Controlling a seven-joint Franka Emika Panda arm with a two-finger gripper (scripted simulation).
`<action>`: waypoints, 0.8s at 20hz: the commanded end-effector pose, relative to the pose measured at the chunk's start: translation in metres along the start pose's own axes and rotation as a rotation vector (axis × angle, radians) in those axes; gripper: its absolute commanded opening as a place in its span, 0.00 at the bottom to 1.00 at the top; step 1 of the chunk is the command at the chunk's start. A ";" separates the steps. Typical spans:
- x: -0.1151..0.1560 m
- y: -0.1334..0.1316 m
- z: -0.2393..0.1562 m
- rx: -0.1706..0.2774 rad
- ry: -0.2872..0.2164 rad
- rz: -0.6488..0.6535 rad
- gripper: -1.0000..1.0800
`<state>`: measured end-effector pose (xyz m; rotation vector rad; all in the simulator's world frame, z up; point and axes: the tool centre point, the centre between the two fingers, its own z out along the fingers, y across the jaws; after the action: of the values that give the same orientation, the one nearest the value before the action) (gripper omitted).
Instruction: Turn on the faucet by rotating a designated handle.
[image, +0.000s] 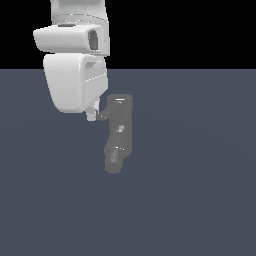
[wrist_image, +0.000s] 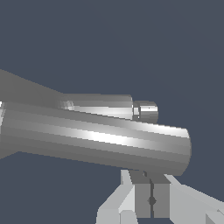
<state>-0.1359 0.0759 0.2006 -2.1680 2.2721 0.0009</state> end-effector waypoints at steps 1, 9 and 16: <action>0.016 -0.001 0.000 0.000 0.000 0.010 0.00; 0.059 0.000 0.000 0.000 0.001 0.011 0.00; 0.098 0.000 -0.001 0.000 0.001 0.013 0.00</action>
<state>-0.1390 -0.0022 0.2006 -2.1838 2.2591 0.0002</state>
